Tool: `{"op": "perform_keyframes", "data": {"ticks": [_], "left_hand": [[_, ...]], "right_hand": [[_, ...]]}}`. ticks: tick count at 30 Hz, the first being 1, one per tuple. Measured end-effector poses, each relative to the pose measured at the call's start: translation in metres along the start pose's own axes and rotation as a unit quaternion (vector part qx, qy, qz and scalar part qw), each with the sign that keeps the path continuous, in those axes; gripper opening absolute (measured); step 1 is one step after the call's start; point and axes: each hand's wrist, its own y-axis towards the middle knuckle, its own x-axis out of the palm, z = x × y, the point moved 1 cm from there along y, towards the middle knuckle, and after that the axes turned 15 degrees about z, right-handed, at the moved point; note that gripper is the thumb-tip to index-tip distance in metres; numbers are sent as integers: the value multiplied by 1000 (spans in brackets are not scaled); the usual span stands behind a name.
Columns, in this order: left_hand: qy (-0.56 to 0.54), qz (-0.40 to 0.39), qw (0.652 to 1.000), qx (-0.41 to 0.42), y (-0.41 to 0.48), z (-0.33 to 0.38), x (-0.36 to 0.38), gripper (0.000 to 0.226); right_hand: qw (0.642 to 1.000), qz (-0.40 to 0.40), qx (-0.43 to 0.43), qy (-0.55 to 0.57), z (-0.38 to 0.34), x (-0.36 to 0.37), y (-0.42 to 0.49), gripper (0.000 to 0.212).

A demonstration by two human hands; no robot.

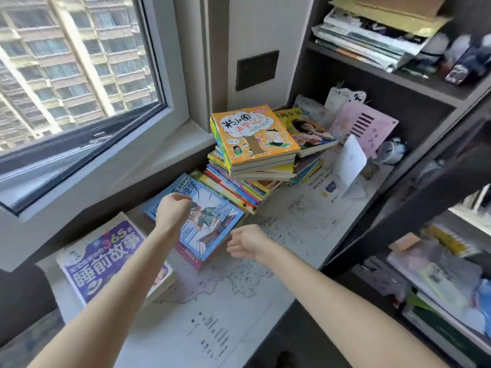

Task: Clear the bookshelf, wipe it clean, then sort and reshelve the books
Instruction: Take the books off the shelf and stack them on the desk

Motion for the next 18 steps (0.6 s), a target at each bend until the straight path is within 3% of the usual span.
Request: {"op": "perform_keyframes", "data": {"ticks": [7,10,14,18], "left_hand": [[-28,-185,978,94,-92,79,19,11],[-40,-210,960,183,-151,116,21,11],[-91,-232,921,300,-234,170,35,15],[-139,-297,876,354,-323,215,63,14]], "right_hand": [[979,-27,-204,-19,-11,-107,-70,13],[961,-25,-273,-18,-13,-165,-124,16],[937,45,-347,-1,-3,-263,-194,19],[907,163,-384,48,19,-373,-251,20]]}}
